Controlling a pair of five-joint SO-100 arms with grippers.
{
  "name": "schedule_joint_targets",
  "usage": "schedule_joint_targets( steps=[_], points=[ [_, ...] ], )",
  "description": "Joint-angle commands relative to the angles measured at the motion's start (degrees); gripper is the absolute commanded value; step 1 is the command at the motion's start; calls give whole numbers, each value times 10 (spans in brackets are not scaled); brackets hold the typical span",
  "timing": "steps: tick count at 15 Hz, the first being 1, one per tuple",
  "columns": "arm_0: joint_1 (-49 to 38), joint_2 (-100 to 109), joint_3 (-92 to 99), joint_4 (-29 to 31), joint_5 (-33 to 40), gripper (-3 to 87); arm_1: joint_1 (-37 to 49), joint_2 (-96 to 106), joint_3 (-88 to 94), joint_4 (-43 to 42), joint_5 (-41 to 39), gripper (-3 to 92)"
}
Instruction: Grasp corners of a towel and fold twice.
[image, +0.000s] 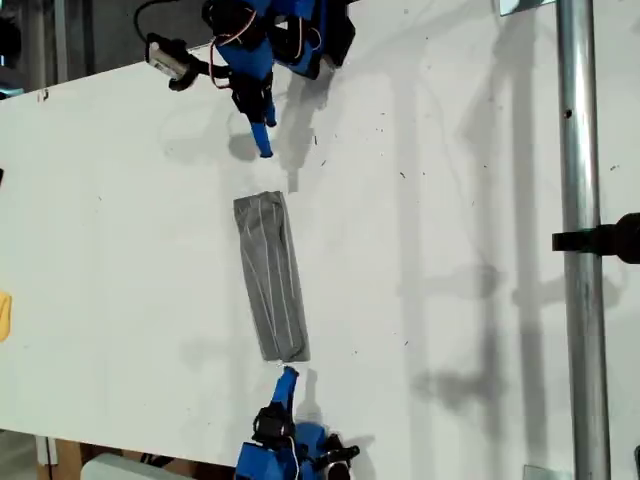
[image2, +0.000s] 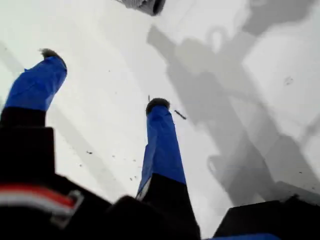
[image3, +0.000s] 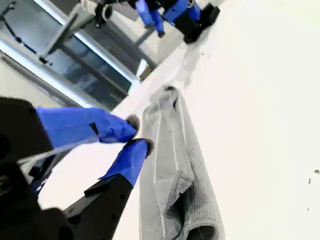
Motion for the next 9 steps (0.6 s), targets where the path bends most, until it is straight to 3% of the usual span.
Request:
schedule_joint_targets(
  steps=[1,5,9],
  points=[
    [80,5,54,-43,-14,-27,-19,55,4,19,32,374],
    [223,5,125,-94,-39,-27,20,-40,-26,-14,-22,433],
    [257,5,159,-88,-77,-27,83,-294,-73,-200,-109,438]
  ],
)
